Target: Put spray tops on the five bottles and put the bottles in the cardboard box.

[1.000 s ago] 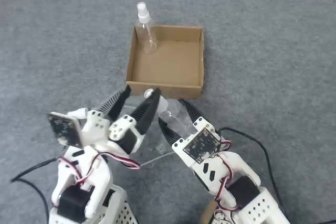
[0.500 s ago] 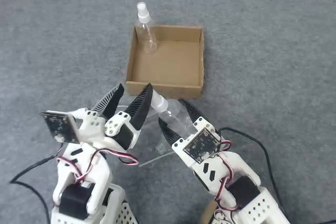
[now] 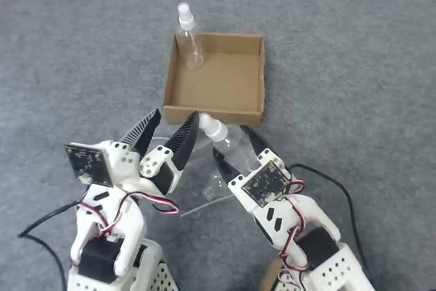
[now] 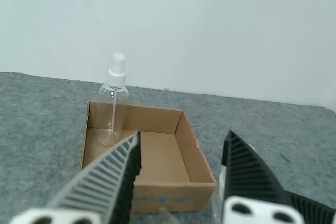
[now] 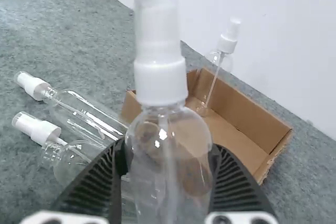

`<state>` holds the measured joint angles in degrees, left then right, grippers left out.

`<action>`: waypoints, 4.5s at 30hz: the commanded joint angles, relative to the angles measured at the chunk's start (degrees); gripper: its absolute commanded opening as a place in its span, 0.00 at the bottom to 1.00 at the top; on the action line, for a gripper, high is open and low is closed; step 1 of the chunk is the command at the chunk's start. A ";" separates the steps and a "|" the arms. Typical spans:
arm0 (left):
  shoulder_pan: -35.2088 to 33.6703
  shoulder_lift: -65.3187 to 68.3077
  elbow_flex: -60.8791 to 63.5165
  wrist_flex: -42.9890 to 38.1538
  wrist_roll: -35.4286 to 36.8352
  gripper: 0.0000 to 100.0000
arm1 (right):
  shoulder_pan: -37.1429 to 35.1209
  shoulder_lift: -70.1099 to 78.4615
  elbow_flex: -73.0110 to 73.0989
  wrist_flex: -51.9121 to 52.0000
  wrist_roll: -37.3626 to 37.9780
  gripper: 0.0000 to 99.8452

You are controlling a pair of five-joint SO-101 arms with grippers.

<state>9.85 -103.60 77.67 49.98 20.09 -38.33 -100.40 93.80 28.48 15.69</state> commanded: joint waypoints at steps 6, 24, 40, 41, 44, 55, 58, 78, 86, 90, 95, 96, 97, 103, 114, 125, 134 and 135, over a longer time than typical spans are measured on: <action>-0.26 -0.53 -0.13 0.44 -0.62 0.23 | 0.66 -1.89 -1.76 -1.45 -0.79 0.05; -8.44 -1.05 -0.75 -1.67 4.75 0.23 | 0.40 -1.98 -1.93 -1.63 -2.99 0.06; -4.84 -1.05 2.33 -4.84 4.66 0.23 | -5.93 -1.98 -1.93 -6.29 -4.75 0.06; -4.13 -1.05 2.42 -4.84 4.66 0.23 | -5.93 -1.98 -1.93 -6.29 -4.75 0.06; -2.46 -1.05 2.42 -4.31 3.34 0.23 | -5.93 -1.98 -1.93 -6.29 -4.75 0.06; 8.09 -1.05 2.51 0.26 -4.48 0.23 | -5.76 -1.98 -1.67 -6.02 -4.40 0.06; 9.14 -1.05 2.51 0.88 -4.48 0.23 | -5.76 -1.98 -1.67 -5.93 -4.40 0.06; 0.97 -1.05 2.07 -3.87 -4.13 0.23 | -3.21 -1.89 0.26 -6.11 -4.22 0.06; -8.00 -1.05 2.33 -4.48 -4.40 0.23 | -3.21 -1.89 0.44 -5.85 -4.22 0.06; -14.42 -1.05 2.42 -4.40 -4.13 0.23 | -3.12 -1.89 0.44 -5.67 -4.22 0.06; -20.48 -1.05 4.26 -4.57 -4.13 0.23 | -3.12 -1.89 0.53 -5.67 -4.40 0.06; -21.01 -1.05 5.14 -4.66 -4.13 0.23 | -3.12 -1.89 0.53 -5.67 -4.40 0.06; -21.27 -1.05 5.93 -4.75 -4.22 0.23 | -3.12 -1.89 0.53 -5.67 -4.40 0.06; -21.80 -1.05 10.51 -4.75 -4.40 0.23 | -3.12 -1.71 0.53 -5.58 -4.31 0.06; -21.80 -1.05 14.90 -4.84 -6.42 0.23 | -1.19 -1.80 0.35 -5.58 -4.57 0.05; -21.80 -1.05 18.86 -8.09 -9.85 0.23 | 1.98 -1.54 -4.22 -2.07 -4.66 0.05; -21.80 -1.05 18.86 -8.00 -9.76 0.23 | 3.82 -1.27 -12.66 5.23 -4.75 0.05; -21.80 -1.05 18.86 -8.09 -9.76 0.23 | 3.82 -1.19 -13.10 5.23 -4.75 0.05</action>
<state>-11.60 -103.60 97.27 43.56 10.68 -35.43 -100.75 85.89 33.49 11.38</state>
